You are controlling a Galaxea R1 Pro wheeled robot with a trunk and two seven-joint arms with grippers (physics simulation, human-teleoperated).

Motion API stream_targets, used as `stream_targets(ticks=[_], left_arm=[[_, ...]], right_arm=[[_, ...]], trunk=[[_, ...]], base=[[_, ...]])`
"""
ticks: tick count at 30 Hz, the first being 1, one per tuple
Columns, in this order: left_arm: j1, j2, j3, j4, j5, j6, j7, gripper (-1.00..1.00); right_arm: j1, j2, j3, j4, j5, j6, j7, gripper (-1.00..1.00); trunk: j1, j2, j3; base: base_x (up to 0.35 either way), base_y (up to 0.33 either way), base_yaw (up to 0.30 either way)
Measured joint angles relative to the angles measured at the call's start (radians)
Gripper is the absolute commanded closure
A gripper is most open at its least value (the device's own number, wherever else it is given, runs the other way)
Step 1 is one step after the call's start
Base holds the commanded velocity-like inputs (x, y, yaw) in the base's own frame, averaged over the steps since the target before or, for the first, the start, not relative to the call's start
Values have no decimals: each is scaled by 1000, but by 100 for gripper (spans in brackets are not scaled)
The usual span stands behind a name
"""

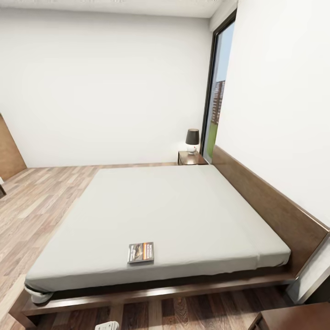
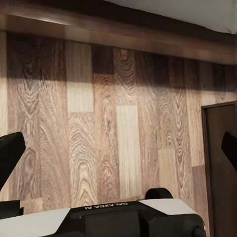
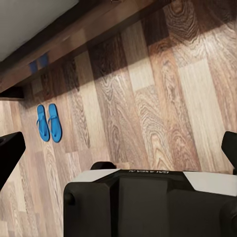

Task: In the bedroom, move the book from the bed onto either nightstand, and place the two sandals side by side next to the bed.

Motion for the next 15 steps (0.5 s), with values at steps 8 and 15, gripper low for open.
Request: stream_targets(ticks=[8,15], left_arm=[[1,0,0,0,0,0,0,-100],[1,0,0,0,0,0,0,-100]], right_arm=[[0,0,0,0,1,-1,-1,-100],[0,-1,0,0,2,-1,-2,-100]], trunk=[[0,0,5],[0,0,5]], base=[[0,0,0],[0,0,0]])
